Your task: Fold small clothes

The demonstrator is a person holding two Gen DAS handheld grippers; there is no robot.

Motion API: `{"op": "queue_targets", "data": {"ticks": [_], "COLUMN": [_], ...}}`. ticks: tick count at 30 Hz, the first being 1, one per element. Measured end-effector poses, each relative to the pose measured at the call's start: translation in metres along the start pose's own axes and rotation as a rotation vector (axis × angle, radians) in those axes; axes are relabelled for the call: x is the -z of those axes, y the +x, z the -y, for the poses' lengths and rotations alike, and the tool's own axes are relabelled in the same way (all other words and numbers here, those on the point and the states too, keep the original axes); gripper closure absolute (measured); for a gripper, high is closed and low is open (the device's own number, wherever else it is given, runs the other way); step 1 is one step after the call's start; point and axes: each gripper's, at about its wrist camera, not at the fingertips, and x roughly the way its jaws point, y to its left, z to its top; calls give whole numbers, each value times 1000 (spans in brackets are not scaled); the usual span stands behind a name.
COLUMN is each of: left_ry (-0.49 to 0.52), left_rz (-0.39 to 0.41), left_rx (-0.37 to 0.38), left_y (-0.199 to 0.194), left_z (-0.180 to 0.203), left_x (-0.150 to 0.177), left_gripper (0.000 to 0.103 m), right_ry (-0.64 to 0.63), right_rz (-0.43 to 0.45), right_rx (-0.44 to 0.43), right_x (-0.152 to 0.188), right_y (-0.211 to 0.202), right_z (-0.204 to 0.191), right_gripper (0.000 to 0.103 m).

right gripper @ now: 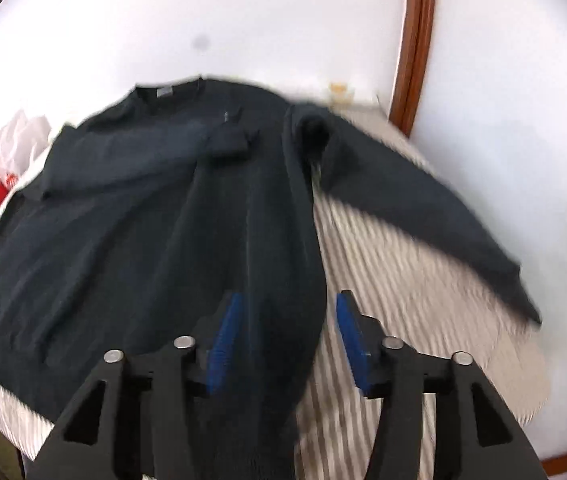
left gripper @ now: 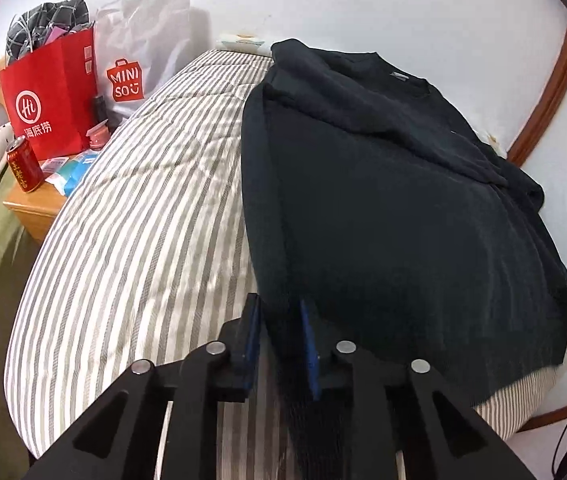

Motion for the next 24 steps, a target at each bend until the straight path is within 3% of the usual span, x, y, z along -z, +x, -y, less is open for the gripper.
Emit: {"op": "queue_targets", "data": {"ticks": [1,5,14,19,24], "left_ry": [-7,-22,-9,16,31], "left_rz": [-4,-14,6,13,14], "left_rx": [2,-1,-49,-94,-118], "left_y": [3,18,51,72,90], "left_z": [0,2,8,9,11], "left_x": [-5,-29,-86,-107,-115], "left_gripper": [81,59,57,54,50], "right_ry": [-6,-21,19,41,156], "right_rz": [11,32,-38,-102,-176], "right_rx": [-6,-48,-108,-68,-97], "right_x": [-13,-61,-142,-170,-177], "right_y": [3,26,124,184,233], "right_z": [-5,-36,-68,-75,-63], "right_gripper": [52,48,48,48,48]}}
